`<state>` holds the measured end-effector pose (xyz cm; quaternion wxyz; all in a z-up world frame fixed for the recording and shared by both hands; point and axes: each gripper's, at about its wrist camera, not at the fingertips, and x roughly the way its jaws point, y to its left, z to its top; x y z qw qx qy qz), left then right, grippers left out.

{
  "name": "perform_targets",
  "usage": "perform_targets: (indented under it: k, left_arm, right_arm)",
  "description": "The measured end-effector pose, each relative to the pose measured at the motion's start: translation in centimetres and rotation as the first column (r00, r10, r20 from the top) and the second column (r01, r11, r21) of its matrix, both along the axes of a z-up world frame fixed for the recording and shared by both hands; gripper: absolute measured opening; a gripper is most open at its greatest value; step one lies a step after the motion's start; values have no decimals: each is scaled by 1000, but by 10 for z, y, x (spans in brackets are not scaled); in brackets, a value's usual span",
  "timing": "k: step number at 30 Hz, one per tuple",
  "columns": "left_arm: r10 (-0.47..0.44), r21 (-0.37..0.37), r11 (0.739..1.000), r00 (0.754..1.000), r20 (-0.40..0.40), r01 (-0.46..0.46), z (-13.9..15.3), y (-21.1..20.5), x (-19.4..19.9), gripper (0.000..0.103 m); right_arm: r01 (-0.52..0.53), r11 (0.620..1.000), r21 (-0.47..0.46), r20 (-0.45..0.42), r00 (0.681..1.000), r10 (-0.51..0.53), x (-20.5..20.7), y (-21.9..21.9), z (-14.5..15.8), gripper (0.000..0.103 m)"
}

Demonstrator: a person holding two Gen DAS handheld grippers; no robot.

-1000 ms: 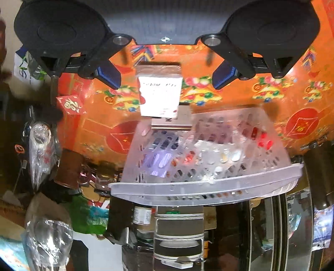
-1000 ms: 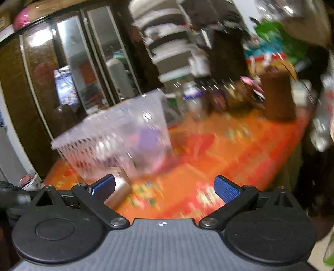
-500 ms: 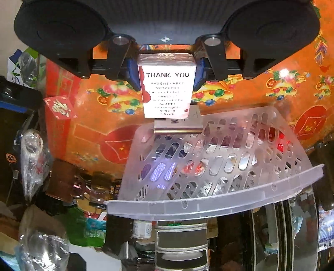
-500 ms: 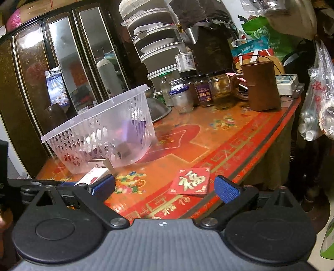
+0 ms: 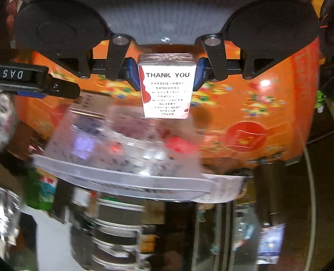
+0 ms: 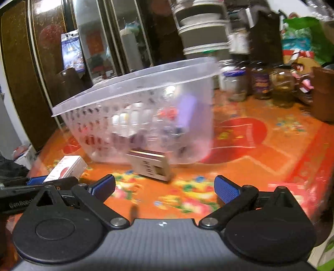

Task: Organize objects
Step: 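Grasp the white THANK YOU box with the left tool while the right tool grasps the silver KENT pack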

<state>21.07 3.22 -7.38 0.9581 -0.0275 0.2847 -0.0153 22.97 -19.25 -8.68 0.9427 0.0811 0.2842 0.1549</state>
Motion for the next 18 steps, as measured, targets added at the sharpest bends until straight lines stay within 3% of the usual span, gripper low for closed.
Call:
perform_targets:
  k: [4,8,18]
  left_arm:
    - [16,-43,999,1000,1,-16,-4,11,3,55]
    - [18,-47,999,1000,18,-17,-5,13,4,55]
    - [15,-54,998,999,40,-13,-6,15,-1,55]
  right_arm:
    - [-7,997,-71,-42,999,4,15,24,1,103]
    - [5,989,-149,-46,999,-12,21,42,1,96]
    - [133,970,-202,-82,985,-152,37,59,-3,78]
